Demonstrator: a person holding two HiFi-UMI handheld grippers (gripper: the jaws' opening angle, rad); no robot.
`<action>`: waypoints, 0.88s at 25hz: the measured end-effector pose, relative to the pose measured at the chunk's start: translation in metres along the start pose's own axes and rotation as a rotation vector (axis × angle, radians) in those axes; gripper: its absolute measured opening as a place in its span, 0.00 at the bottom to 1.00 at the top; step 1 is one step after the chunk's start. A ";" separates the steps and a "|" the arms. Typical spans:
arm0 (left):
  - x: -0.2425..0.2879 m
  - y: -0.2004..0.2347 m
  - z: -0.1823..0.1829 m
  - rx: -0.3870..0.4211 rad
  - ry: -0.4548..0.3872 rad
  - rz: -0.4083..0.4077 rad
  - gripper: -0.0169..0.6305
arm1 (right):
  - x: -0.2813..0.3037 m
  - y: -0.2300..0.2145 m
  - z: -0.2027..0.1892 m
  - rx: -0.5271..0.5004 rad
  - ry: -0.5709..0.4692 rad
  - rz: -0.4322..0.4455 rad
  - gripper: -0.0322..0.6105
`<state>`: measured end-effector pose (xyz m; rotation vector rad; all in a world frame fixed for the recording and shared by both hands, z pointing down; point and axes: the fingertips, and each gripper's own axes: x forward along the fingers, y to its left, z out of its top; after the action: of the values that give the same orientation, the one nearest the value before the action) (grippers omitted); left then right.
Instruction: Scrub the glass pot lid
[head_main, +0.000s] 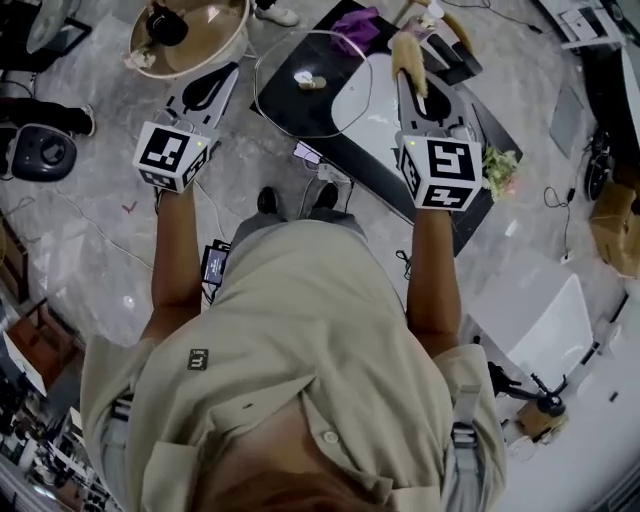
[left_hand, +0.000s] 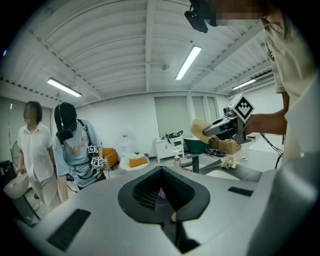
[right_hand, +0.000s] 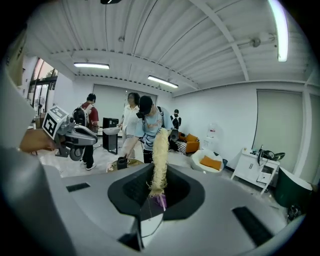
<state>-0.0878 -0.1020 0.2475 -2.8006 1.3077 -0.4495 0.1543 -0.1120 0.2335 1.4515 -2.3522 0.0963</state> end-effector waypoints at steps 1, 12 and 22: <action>0.001 -0.002 -0.004 -0.013 0.010 0.011 0.05 | 0.003 -0.001 -0.002 -0.001 0.000 0.017 0.13; 0.025 -0.006 -0.093 -0.148 0.149 0.092 0.05 | 0.049 0.006 -0.057 0.013 0.066 0.152 0.13; 0.070 0.016 -0.206 -0.288 0.253 0.033 0.05 | 0.106 0.041 -0.139 0.038 0.226 0.177 0.13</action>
<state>-0.1119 -0.1436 0.4600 -3.0262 1.5808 -0.6845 0.1151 -0.1480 0.4052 1.1782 -2.2966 0.3359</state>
